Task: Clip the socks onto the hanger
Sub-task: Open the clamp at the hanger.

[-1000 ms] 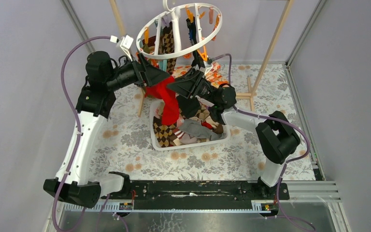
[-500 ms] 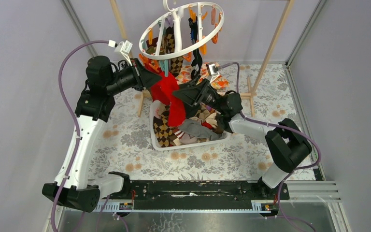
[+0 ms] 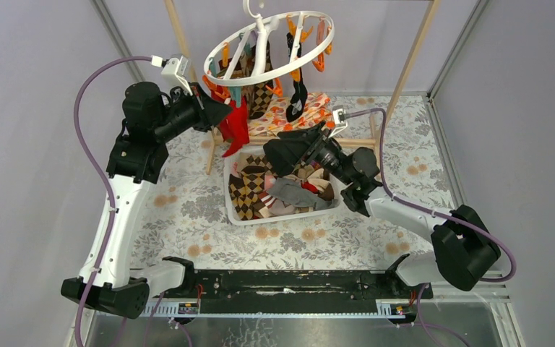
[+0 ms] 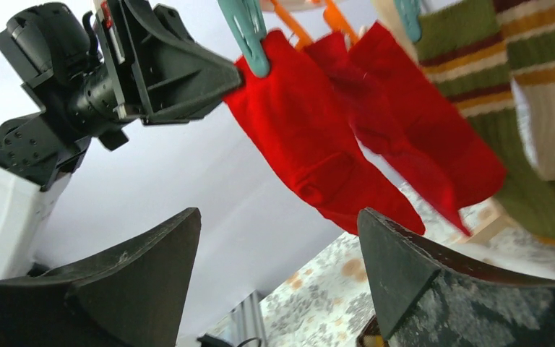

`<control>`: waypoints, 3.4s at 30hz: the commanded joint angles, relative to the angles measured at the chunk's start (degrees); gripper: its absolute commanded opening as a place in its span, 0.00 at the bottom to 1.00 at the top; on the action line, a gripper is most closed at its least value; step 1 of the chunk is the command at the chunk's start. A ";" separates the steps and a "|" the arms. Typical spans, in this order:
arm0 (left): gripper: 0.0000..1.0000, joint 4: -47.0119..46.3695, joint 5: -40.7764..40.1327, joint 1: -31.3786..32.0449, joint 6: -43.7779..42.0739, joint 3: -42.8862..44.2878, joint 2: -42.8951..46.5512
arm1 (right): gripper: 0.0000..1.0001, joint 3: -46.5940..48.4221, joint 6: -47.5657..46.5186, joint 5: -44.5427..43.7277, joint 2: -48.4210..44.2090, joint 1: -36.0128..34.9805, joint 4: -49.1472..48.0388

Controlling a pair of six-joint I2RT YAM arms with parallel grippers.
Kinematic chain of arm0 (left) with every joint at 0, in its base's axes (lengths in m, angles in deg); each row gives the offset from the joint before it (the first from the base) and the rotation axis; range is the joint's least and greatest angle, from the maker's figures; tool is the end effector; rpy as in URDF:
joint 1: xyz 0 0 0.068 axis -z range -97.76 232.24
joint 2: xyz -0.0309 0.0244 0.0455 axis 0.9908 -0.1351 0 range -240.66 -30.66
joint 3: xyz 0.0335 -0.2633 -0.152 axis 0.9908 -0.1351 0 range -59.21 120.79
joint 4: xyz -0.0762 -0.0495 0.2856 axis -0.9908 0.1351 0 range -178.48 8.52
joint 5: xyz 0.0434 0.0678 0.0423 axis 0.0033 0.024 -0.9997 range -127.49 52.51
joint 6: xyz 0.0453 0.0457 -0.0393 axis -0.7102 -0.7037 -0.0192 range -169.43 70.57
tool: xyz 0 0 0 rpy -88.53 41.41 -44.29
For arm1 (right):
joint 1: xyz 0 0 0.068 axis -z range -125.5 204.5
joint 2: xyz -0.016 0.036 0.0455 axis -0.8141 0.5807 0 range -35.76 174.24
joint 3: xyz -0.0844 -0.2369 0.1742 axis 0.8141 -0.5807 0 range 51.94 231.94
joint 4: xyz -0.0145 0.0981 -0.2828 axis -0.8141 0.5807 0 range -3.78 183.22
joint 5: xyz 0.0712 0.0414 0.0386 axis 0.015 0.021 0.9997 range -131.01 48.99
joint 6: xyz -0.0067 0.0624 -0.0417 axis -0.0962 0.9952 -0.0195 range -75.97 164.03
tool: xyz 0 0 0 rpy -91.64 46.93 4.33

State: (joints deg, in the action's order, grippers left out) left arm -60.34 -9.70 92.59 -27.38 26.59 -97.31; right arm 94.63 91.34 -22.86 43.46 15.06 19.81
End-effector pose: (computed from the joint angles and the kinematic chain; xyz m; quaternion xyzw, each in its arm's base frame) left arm 0.2706 -0.0795 0.5171 0.0800 0.7502 -0.3513 0.5545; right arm 0.2546 0.2350 0.3517 -0.1023 0.5028 0.6444 0.5670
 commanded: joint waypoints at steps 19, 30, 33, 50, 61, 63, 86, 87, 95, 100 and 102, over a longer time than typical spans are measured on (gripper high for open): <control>0.10 4.18 -4.97 -0.06 -5.82 2.56 1.99 | 0.74 20.47 -7.04 -3.20 10.33 4.71 -4.00; 0.10 4.20 -5.04 -0.06 -5.87 3.22 1.35 | 0.65 26.10 -0.92 9.31 13.47 6.75 -9.15; 0.10 4.20 -5.00 -0.07 -5.87 3.15 1.35 | 0.66 26.65 -0.31 9.62 14.12 6.67 -9.53; 0.10 4.99 -5.50 -0.07 -6.65 3.15 1.87 | 0.49 28.25 1.14 9.10 16.77 4.55 -12.76; 0.41 5.30 -7.86 -0.09 -6.57 3.47 2.14 | 0.08 26.39 -4.64 6.86 12.83 3.70 -7.84; 0.58 5.83 -8.70 -0.07 -6.41 4.36 2.23 | 0.06 26.45 -6.63 5.93 12.67 2.67 -5.81; 0.83 5.40 2.54 0.96 2.02 12.99 -4.24 | 0.00 30.60 -22.87 -8.15 14.40 -8.09 7.44; 0.83 4.77 2.53 1.03 2.30 13.00 -4.31 | 0.00 30.94 -23.48 -8.32 14.54 -8.37 8.12; 0.82 0.65 3.19 1.16 4.93 13.19 -4.97 | 0.00 32.43 -26.09 -10.63 15.43 -10.07 10.32; 0.80 -1.23 3.06 1.16 6.11 12.54 -5.27 | 0.00 33.01 -26.37 -10.68 15.70 -10.47 10.76; 0.77 -1.27 2.68 1.16 6.25 12.71 -5.80 | 0.00 33.06 -26.53 -10.68 15.72 -10.63 10.87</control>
State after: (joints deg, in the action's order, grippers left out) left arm -56.89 -7.69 93.46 -22.57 37.81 -102.56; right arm 124.75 66.69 -33.53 59.15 5.68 31.74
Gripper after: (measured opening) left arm 0.794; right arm 0.227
